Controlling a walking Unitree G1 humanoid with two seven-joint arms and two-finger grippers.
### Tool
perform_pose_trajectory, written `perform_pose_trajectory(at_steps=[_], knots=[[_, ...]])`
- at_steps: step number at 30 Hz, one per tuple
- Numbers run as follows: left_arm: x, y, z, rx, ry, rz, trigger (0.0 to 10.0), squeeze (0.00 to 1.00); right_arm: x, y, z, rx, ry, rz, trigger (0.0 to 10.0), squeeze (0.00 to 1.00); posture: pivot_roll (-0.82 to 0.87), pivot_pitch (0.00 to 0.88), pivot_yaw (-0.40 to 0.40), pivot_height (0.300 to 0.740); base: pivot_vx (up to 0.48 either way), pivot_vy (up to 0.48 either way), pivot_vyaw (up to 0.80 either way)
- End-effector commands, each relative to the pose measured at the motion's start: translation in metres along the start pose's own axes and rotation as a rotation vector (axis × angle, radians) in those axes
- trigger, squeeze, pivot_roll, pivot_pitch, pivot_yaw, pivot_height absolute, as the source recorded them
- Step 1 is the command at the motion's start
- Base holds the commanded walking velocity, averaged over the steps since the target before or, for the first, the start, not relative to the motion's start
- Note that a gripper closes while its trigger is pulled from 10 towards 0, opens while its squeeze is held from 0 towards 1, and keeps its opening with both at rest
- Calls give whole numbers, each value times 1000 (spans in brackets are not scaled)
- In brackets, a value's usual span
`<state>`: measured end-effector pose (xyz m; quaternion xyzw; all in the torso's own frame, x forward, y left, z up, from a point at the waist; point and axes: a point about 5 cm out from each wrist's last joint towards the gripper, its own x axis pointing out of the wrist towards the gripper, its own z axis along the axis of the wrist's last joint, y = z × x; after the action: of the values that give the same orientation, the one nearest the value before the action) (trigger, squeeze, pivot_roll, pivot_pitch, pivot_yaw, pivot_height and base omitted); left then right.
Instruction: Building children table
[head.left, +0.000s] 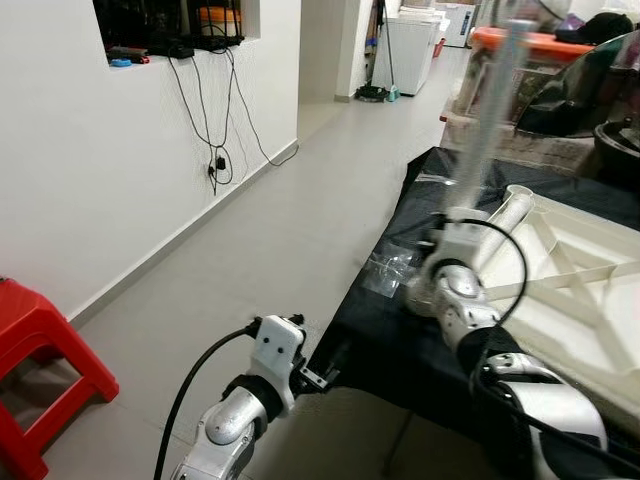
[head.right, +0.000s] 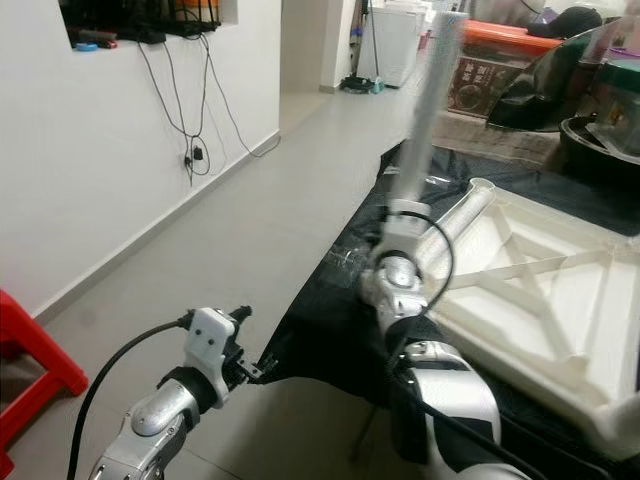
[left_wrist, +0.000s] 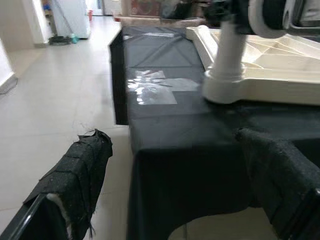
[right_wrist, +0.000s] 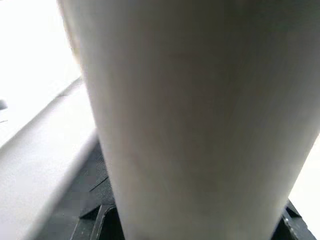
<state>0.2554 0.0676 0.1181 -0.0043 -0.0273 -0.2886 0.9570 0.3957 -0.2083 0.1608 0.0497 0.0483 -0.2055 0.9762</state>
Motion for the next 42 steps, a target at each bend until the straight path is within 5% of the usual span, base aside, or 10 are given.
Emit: perform_pose_trajectory(at_steps=[1, 5, 6, 8, 9, 10, 15, 16, 21, 42], knots=[[1, -2, -1, 0, 8, -12, 10000, 0, -3, -11, -22, 11, 104, -100, 0, 0, 67, 0, -71, 740, 0, 0, 0], [1, -2, -1, 1, 7, -12, 10000, 0, -10, -7, -28, 35, 103, -232, 0, 0, 67, 0, -72, 740, 0, 0, 0], [1, -1, -1, 2, 7, -12, 10000, 0, -12, -1, -29, 34, 99, -227, 1569, 0, 67, 0, -72, 740, 0, 0, 0], [1, -1, -1, 2, 7, -12, 10000, 0, -14, 3, -30, 32, 96, -218, 1569, 0, 67, 0, -72, 740, 0, 0, 0], [1, -1, 0, 2, 7, -12, 10000, 0, -15, 14, -28, 50, 73, -150, 10000, 0, 64, 0, -69, 740, 0, 0, 0], [1, -1, 0, 2, 7, -12, 10000, 0, -17, 24, -24, 66, 38, -66, 10000, 1000, 64, 0, -66, 740, 0, 0, 0], [1, -1, 0, 2, 7, -13, 10000, 0, -20, 37, -18, 68, -29, 43, 10000, 1000, 64, 0, -67, 740, 0, 0, 0], [1, -1, 0, 1, 6, -12, 10000, 0, -20, 35, -14, 50, -75, 45, 10000, 0, 63, 0, -68, 740, 0, 0, 0], [1, -1, 1, -1, 6, -11, 10000, 0, -20, 28, -10, -18, -155, 29, 10000, 0, 58, 0, -66, 740, 0, 0, 0], [3, -1, 2, -4, 4, -10, 10000, 0, -35, 48, -23, 60, -140, 267, 10000, 0, 53, 0, -66, 740, 0, 0, -649]])
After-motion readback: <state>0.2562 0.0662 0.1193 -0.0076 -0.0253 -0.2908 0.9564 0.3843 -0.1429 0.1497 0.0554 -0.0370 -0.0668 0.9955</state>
